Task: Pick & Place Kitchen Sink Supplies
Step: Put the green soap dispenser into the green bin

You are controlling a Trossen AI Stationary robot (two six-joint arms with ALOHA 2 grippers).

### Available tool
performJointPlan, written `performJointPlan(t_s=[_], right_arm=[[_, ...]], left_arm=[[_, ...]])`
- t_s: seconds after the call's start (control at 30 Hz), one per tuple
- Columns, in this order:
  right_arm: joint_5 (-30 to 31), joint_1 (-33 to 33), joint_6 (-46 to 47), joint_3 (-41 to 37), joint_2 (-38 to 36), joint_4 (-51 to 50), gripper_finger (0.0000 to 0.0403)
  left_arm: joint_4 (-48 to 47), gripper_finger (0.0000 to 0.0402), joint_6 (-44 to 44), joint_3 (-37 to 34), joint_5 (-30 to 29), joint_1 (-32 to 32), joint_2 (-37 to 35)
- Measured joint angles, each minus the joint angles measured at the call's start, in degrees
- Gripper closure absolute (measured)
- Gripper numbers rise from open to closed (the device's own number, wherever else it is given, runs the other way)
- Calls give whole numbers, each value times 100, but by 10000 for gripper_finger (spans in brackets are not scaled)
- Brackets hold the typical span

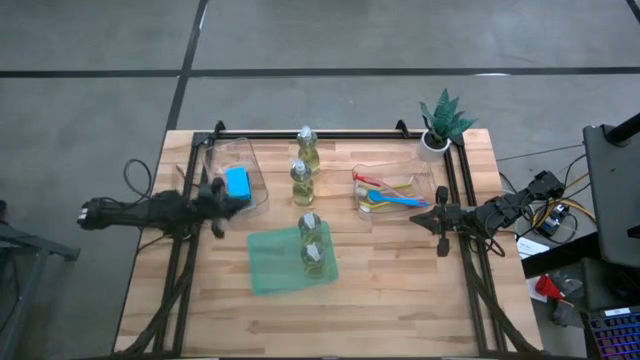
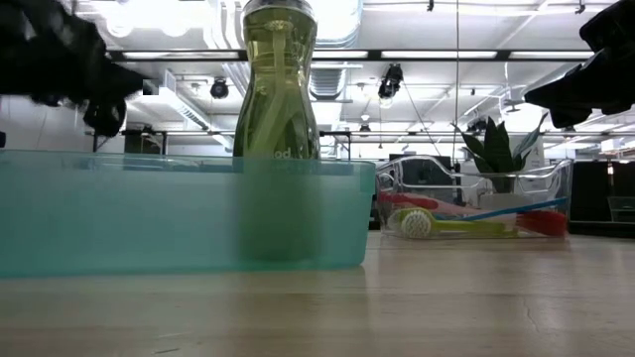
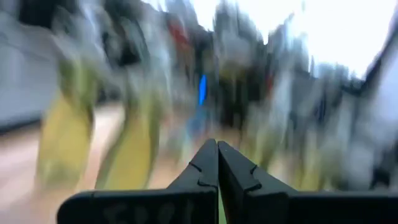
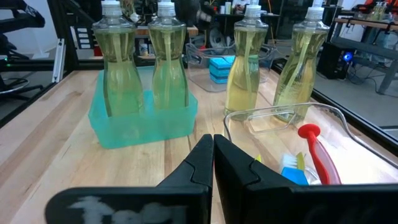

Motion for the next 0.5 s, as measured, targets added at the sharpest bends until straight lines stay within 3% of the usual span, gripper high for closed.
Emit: performJointPlan(t_s=[0.17, 0.3, 0.37, 0.43, 0.5], right_arm=[[1, 1, 0, 0, 0, 0, 394], [2, 2, 0, 0, 2, -2, 394], [2, 0, 0, 0, 2, -2, 394], [7, 1, 0, 0, 2, -2, 394], [7, 2, 0, 0, 2, -2, 394]], left_arm=[[2715, 401, -2050, 54, -1327, 1, 56], [3632, 401, -1836, 50, -3283, 13, 85], [3925, 401, -2290, 97, -4017, 13, 84], [3901, 401, -2494, 112, -4251, 44, 95], [3736, 401, -2346, 228, -4087, 65, 282]])
